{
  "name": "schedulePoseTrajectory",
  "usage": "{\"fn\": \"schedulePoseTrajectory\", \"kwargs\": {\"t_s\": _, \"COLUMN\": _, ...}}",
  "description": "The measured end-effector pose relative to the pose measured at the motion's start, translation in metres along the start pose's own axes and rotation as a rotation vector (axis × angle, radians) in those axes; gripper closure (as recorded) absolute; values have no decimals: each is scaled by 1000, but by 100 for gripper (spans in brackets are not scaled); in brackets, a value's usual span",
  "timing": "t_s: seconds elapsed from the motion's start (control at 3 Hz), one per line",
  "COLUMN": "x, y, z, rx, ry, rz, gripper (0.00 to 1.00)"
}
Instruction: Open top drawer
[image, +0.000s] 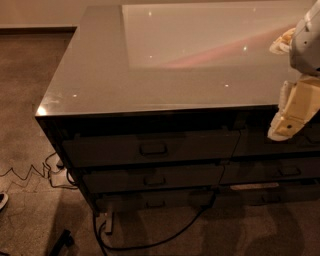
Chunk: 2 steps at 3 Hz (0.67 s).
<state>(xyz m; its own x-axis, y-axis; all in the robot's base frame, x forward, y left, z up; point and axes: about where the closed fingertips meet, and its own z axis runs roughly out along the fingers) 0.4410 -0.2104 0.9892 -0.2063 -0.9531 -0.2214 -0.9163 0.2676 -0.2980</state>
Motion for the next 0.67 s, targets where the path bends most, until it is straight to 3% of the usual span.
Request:
{"fn": "schedulePoseTrajectory", "kwargs": {"t_s": 0.33, "x": 0, "y": 0, "z": 0, "rx": 1, "ry": -1, "rz": -1, "gripper": 0}}
{"fn": "schedulePoseTrajectory", "kwargs": {"t_s": 0.67, "x": -4, "y": 1, "z": 17, "rx": -39, "ry": -3, "rz": -2, "gripper": 0}}
